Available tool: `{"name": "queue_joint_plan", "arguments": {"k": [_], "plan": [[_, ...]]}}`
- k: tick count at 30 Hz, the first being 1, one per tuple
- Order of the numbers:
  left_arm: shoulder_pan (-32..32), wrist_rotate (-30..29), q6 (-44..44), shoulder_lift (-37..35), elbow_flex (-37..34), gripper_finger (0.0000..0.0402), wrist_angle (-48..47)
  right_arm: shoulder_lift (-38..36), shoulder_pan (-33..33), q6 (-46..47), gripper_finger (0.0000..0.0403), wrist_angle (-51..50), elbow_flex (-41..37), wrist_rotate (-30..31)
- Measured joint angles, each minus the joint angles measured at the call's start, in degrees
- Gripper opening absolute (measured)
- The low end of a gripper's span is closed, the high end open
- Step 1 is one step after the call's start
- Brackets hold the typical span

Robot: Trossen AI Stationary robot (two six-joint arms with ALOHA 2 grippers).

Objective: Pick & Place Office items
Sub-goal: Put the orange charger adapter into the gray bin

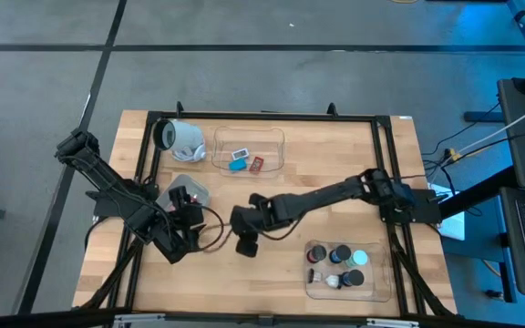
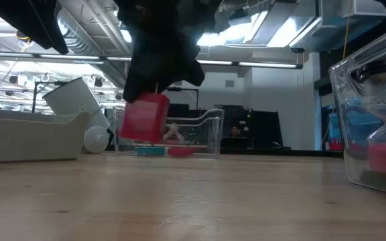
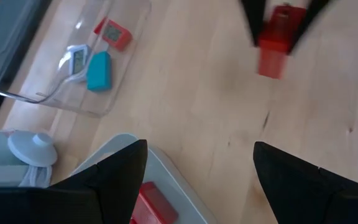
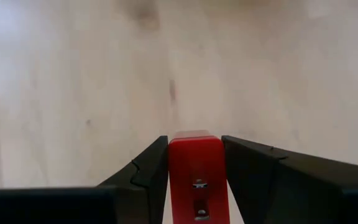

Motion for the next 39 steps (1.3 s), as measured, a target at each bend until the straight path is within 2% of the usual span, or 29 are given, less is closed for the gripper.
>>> {"name": "queue_joint_plan", "arguments": {"k": [10, 16, 22, 25, 33, 36, 39], "plan": [[0.0, 5.0, 0.3, 0.0, 0.0, 0.0292, -0.7, 1.4, -1.8, 0.0, 0.0134, -0.4, 0.1, -0.3], [0.0, 5.3, 0.0, 0.0, 0.0, 0.0292, -1.9, 3.7, -1.8, 1.8, 0.0134, -2.1, 0.1, -3.1], [0.0, 5.2, -0.1, 0.0, 0.0, 0.0292, -2.6, 3.8, -1.7, 2.0, 0.0141, -1.9, 0.1, -1.6], [0.0, 5.2, -0.2, 0.0, 0.0, 0.0292, -2.7, 3.8, -1.7, 2.7, 0.017, -2.2, 0.0, -2.0], [0.0, 5.2, -0.2, 0.0, 0.0, 0.0292, -2.7, 1.5, -1.8, 4.4, 0.0293, -4.8, 0.0, -7.8], [0.1, 5.2, -0.2, 0.0, 0.0, 0.0292, -2.7, -2.1, -1.9, 4.5, 0.0314, -7.8, 0.0, -5.4], [0.1, 5.2, -0.2, 0.0, 0.0, 0.0292, -2.7, -5.6, -1.5, 4.5, 0.0318, -12.4, 0.0, -1.1]]}}
